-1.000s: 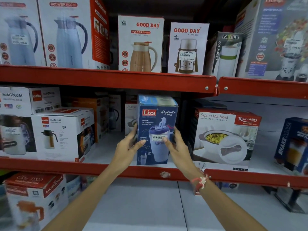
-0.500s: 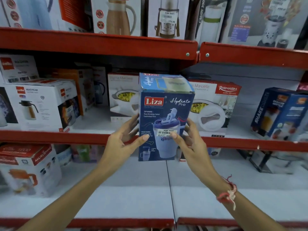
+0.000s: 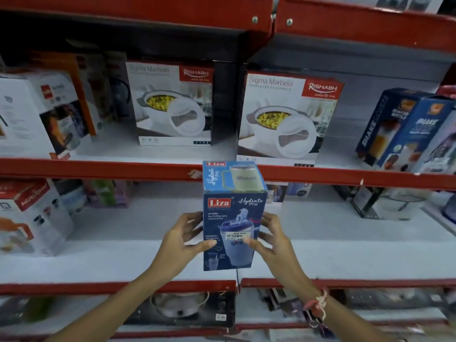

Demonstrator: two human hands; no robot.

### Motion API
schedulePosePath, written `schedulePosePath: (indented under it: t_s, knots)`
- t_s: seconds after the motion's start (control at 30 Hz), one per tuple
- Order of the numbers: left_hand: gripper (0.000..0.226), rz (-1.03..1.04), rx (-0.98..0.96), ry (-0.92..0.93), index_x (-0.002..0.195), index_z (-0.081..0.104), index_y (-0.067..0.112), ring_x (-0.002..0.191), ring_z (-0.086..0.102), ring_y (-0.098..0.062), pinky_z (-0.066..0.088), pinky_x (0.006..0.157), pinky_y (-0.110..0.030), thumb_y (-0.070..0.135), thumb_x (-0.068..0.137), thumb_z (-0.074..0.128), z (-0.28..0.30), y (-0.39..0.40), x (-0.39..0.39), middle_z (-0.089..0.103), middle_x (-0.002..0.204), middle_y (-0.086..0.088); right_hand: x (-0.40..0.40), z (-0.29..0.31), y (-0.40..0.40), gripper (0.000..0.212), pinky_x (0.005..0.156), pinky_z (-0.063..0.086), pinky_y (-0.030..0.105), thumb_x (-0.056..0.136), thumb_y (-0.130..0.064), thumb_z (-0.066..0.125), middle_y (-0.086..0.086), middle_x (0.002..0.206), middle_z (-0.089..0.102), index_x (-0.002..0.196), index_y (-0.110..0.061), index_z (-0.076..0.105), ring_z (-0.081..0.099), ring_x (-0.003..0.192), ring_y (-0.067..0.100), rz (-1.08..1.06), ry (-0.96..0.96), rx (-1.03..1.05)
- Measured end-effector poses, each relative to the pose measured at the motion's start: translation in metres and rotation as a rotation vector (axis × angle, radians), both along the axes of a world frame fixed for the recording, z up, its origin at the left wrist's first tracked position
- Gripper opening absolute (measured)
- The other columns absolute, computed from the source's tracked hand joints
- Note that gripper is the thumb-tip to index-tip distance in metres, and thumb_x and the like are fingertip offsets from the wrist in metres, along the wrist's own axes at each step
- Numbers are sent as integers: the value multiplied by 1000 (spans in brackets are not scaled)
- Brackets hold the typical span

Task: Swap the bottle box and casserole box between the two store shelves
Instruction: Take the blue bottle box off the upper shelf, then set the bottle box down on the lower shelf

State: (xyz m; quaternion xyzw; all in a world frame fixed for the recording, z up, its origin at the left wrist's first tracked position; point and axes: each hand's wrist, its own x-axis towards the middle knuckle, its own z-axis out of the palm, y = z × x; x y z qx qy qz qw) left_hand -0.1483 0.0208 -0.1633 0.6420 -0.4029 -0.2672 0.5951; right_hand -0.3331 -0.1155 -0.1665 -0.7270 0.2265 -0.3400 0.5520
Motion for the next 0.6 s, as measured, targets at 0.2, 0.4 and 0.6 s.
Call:
schedulePosePath:
  t_s: [0.2,0.4,0.6]
  knots:
    - [56,27,71,-27,113,46,15,109,64,-27,57,76,-12,-7,72,76,-41,-31,7,65,118,-14,16,-46,-15,51,80,53,9,87,-6,71,-21,126,55,117,-36,43,64,111,6,-64,63,2]
    - [58,116,116,-54,108,45,19,101,64,-27,59,84,-27,-15,71,73,-70,-46,16,66,109,-10,37,-82,-21,46,76,50,2,89,-3,66,-1,129,55,122,-19,38,59,117,21,-99,88,22]
    - [52,136,237,-23,115,46,13,111,62,-27,52,95,-43,-6,75,74,-89,-49,17,63,124,-12,47,-107,-24,50,76,50,2,90,-6,66,6,137,54,131,-9,38,58,121,24,-99,190,94]
